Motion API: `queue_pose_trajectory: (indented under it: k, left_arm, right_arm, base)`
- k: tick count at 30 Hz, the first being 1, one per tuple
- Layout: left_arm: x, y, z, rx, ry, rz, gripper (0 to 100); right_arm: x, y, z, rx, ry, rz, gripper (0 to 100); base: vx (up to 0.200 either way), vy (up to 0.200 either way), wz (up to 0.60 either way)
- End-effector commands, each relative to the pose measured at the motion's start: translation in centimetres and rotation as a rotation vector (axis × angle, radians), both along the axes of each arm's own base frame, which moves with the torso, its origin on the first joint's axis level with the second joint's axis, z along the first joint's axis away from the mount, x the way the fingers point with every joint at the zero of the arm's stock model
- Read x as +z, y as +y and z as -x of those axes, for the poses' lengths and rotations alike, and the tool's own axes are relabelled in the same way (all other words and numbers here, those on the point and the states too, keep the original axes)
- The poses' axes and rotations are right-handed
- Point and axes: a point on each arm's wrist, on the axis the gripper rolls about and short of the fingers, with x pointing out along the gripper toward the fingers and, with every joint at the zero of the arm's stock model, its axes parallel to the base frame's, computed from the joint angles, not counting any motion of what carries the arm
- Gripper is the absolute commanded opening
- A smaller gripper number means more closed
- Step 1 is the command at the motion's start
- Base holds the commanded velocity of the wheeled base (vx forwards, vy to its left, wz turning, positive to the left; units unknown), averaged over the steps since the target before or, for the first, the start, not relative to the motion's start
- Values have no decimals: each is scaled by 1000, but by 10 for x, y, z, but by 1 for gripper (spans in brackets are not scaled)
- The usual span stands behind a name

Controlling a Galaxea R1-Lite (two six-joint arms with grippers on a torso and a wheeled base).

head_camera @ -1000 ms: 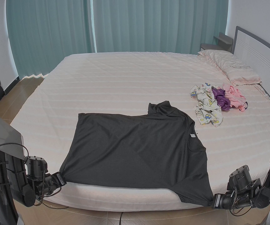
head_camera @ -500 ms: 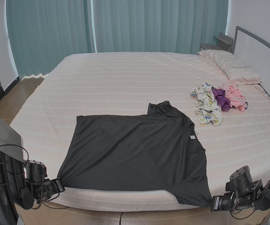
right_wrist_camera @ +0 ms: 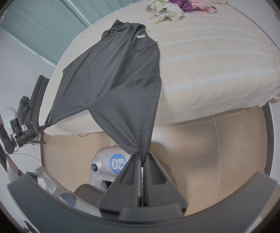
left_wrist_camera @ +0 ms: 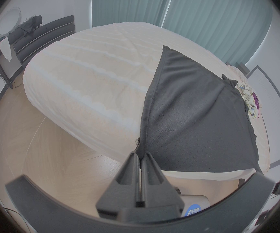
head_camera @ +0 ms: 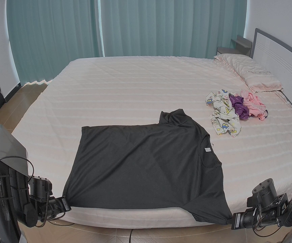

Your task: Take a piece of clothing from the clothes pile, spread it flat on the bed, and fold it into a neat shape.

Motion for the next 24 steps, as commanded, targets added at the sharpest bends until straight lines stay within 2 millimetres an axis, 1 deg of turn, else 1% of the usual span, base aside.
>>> queue_pose_trajectory:
  k: [1,7,8,14,21,24]
  left_arm:
    - [-5,0,5,0,41,-1,0]
    - [-3,-1,8,-4,62,-1,0]
    - [3,-1,10,-8,62,5,0]
    - [15,-1,15,-21,61,2,0]
    - [13,-9,23,-71,137,6,0]
    - [12,-10,23,-78,141,1,0]
  right_arm:
    - [0,-2,4,17,10,17,0]
    - [-1,-3,6,33,13,28,0]
    - [-1,-4,5,31,10,28,0]
    - [0,-4,6,30,7,27,0]
    - [-1,-4,6,32,16,30,0]
    - [-1,-4,7,34,25,35,0]
  base:
    - [0,0,0]
    - [0,0,0]
    - [0,0,0]
    - [0,0,0]
    - [0,0,0]
    - [0,0,0]
